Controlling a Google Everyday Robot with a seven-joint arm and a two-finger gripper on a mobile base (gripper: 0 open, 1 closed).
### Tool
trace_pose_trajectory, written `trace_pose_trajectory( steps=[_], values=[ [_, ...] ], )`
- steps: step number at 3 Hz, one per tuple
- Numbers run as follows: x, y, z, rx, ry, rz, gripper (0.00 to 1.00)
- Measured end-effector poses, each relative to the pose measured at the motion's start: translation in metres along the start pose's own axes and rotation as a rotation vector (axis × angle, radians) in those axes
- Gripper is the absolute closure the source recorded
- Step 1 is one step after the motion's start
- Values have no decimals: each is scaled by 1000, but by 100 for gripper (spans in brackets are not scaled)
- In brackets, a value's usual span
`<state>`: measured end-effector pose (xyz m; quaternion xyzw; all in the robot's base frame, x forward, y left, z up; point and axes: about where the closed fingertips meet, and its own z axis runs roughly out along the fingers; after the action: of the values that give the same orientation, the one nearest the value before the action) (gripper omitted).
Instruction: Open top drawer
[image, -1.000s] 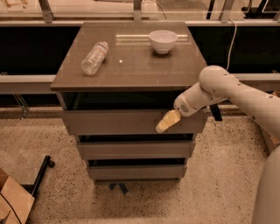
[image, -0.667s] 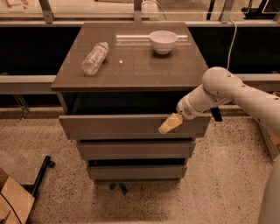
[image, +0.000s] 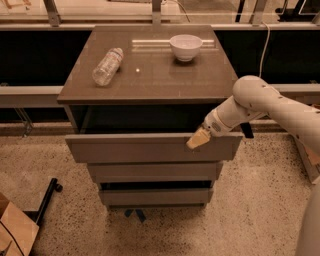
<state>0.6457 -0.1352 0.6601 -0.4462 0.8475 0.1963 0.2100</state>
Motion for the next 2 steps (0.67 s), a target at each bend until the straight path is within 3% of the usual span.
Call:
trace_pose_trajectory(
  steps=[1,2],
  values=[
    [0,0,0,0,0,0,75],
    [6,1,-1,-2,14,12,43]
  ],
)
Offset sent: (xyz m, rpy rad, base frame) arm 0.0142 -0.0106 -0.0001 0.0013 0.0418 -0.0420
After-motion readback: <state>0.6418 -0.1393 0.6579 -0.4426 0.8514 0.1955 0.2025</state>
